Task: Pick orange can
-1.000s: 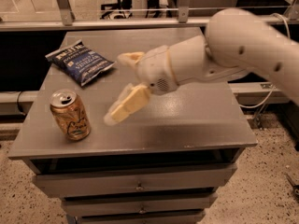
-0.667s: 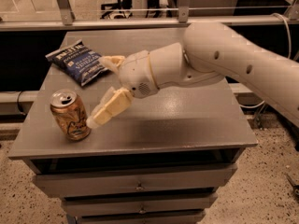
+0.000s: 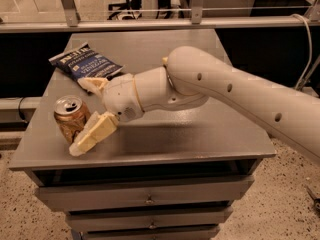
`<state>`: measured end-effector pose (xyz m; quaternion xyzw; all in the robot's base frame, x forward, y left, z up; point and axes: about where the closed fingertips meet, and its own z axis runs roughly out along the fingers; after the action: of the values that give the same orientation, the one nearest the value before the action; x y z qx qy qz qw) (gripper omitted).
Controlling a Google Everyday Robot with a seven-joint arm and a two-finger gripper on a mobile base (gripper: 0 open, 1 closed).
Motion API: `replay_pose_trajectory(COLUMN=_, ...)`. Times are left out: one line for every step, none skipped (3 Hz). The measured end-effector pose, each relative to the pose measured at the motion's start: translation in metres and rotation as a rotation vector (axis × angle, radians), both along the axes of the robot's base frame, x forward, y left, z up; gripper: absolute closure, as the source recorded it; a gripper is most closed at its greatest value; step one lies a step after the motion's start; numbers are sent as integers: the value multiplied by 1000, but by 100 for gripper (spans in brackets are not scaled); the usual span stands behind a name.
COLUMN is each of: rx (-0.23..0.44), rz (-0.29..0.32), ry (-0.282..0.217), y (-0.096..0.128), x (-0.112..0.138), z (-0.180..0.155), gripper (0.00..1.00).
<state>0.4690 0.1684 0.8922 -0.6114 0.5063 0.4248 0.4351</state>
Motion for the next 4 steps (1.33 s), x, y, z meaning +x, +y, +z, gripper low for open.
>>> replay_pose_trajectory(rx=8, rz=5, ry=9, y=4, x=-3, z=-11, gripper=23)
replay_pose_trajectory(rx=17, rz=4, ry=21, y=6, x=-6, z=-18, gripper=47)
replay_pose_trajectory(rx=29, rz=-4, ry=22, y=5, x=-3, z=-18, gripper=70)
replay_pose_trajectory(rx=70, rz=-33, ry=-14, y=-7, x=11, z=1, gripper=95)
